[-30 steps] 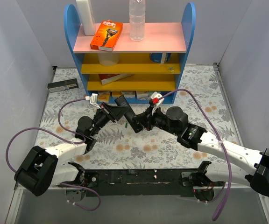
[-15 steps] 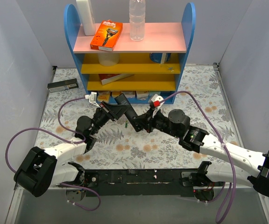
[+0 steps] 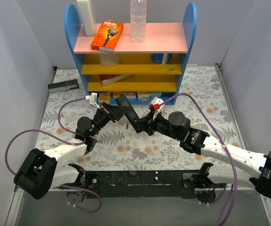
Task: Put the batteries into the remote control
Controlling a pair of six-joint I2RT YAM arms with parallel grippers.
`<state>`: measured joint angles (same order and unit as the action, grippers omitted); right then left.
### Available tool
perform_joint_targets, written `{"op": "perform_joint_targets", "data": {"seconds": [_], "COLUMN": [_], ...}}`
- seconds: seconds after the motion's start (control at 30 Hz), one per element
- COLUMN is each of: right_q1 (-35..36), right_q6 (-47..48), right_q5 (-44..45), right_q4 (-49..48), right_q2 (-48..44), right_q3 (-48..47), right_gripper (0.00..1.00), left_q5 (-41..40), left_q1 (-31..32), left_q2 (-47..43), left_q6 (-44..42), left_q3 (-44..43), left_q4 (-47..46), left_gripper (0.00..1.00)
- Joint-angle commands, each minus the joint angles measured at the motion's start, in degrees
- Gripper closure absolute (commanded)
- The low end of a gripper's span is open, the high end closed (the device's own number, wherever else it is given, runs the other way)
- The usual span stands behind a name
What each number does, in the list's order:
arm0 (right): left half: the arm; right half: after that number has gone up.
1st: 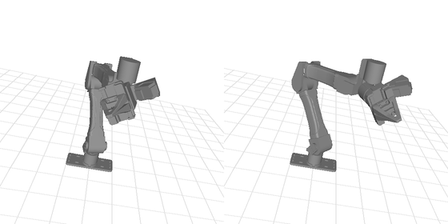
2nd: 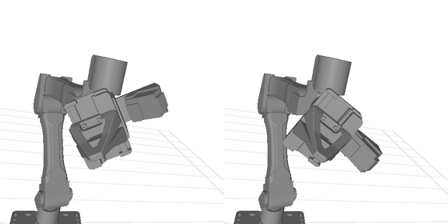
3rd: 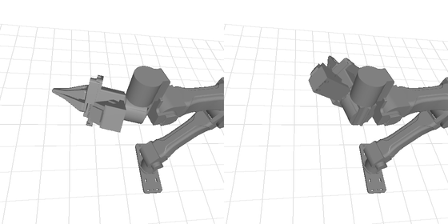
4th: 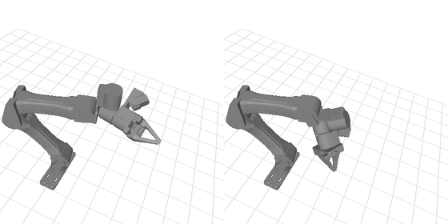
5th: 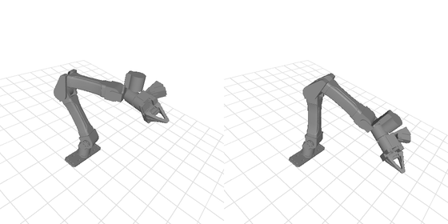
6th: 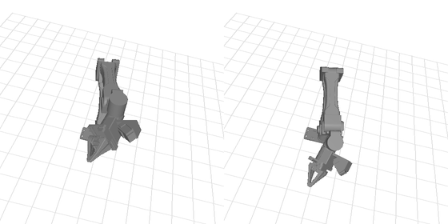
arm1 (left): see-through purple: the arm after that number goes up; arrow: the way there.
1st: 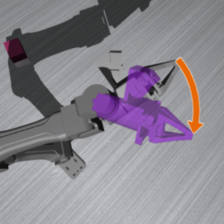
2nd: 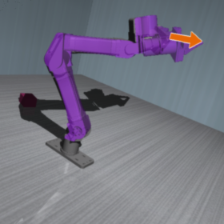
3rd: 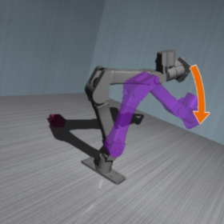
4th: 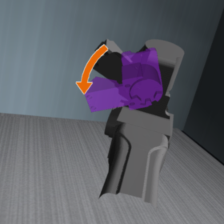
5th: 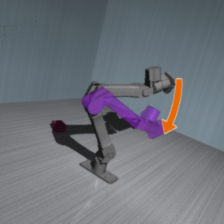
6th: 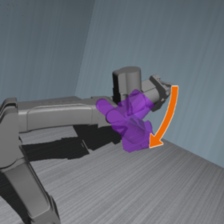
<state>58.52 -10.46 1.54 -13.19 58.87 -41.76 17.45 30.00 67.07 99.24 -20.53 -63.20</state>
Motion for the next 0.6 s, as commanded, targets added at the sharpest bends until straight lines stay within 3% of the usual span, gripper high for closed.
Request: {"op": "perform_joint_targets", "data": {"seconds": [0.0,0.57], "right_q1": [0.19,0.19], "right_q6": [0.53,-1.49], "right_q5": [1.45,0.92], "right_q4": [3.17,8.53], "right_q2": [0.98,3.27], "right_q3": [-1.66,-3.24], "right_gripper": [0.99,0.96], "left_q5": [1.18,2.15], "left_q1": [-0.12,-0.12], "left_q2": [-2.64,-3.96], "left_q6": [0.43,0.16], "left_q3": [-1.79,-1.53], "left_q4": [-2.98,-3.51], "left_gripper": [1.00,1.00]}}
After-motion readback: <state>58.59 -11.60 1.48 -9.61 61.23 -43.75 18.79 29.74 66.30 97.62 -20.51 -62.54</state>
